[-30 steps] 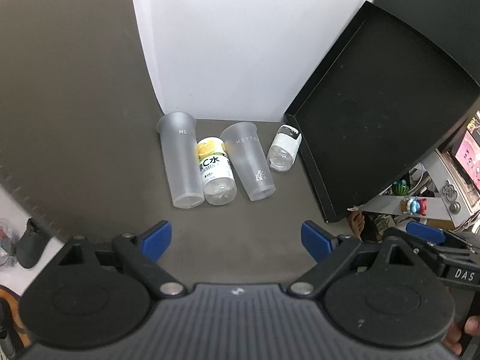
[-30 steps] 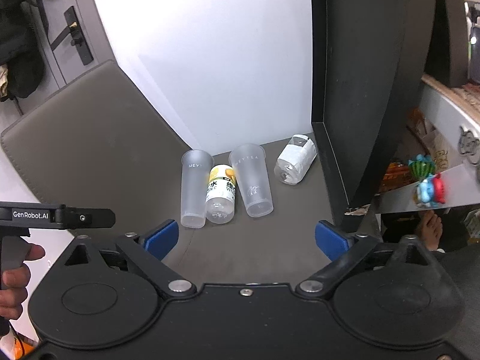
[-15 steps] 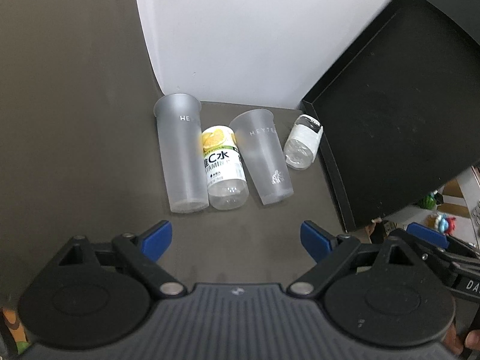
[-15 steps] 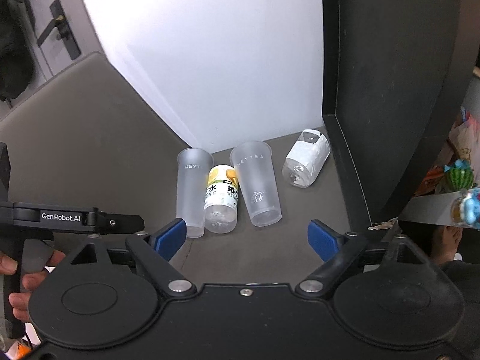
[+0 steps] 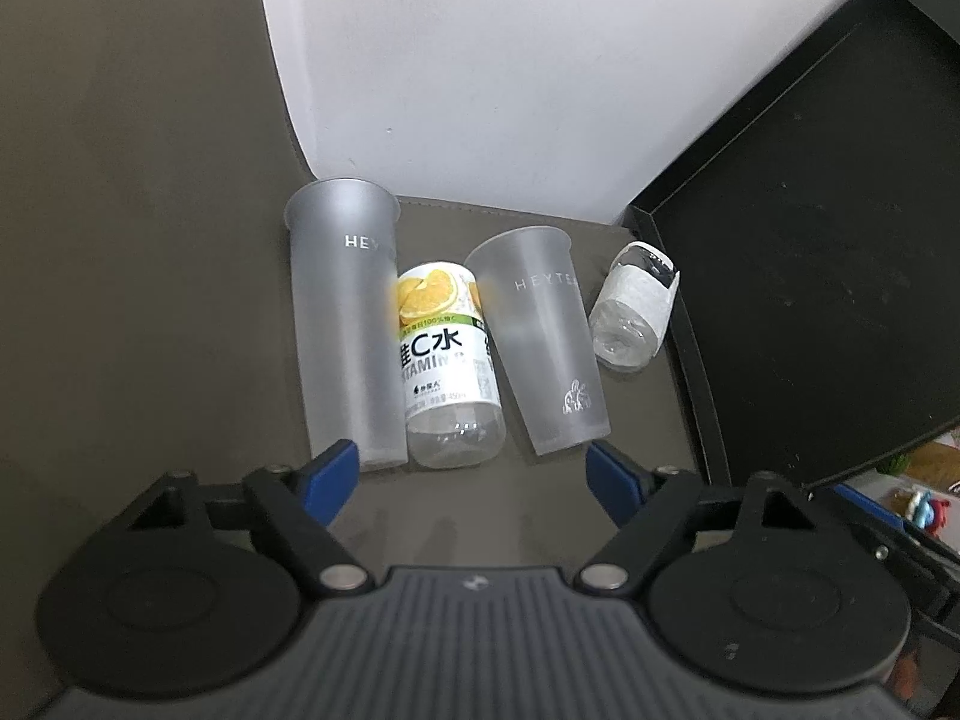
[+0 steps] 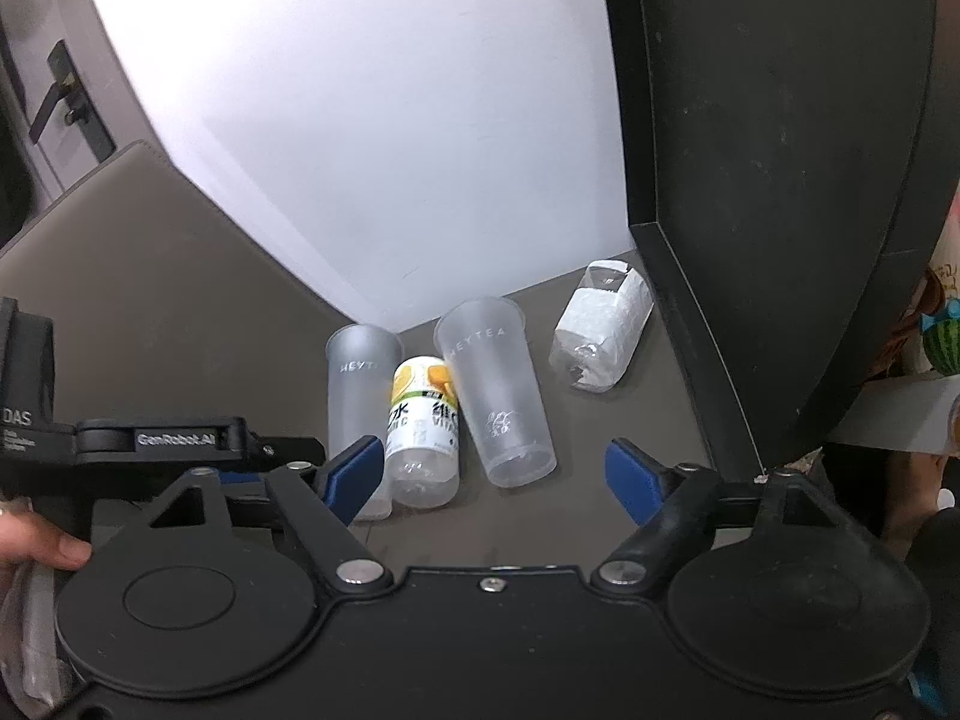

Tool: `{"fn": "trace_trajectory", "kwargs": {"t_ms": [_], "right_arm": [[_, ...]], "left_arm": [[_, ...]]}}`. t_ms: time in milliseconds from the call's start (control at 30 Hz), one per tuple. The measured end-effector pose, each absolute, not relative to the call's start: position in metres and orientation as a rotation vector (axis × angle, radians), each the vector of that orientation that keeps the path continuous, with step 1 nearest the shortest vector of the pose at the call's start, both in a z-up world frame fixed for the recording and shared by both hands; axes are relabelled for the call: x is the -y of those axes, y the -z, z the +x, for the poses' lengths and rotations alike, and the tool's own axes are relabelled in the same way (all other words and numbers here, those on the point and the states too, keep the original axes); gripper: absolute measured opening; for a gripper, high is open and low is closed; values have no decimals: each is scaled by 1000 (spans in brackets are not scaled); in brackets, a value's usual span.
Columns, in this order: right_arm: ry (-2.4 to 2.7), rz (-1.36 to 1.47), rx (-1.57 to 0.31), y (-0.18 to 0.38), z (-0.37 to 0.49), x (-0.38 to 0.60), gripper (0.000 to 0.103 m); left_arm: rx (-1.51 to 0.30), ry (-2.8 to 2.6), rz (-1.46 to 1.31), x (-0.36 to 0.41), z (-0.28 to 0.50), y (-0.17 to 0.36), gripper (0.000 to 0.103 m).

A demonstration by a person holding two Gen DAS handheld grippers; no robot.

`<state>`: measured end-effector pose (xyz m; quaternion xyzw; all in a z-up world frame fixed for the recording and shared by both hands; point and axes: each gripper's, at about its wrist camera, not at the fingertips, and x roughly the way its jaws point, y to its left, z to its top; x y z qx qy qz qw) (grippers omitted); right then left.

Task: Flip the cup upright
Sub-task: 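Move the left gripper toward the yellow-labeled vitamin C container, then close the left gripper around the yellow-labeled container's body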

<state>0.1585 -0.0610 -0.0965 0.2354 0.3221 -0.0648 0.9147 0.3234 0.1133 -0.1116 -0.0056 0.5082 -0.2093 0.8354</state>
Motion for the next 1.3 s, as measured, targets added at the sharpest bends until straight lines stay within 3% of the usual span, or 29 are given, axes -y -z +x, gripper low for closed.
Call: {"fn": "trace_trajectory", "kwargs": {"t_ms": [233,300,1300], "right_arm": [[162,524,-686,113,167,72,79],[164,529,-701,119,170,75,79],[217,550,-870,155,190,86,79]], "left_arm": [[-1109,396,-50,-102,350,135,56],[-1124,390,-64,-99,357,141,53],[-1210,281,22,-58,399,206,60]]}}
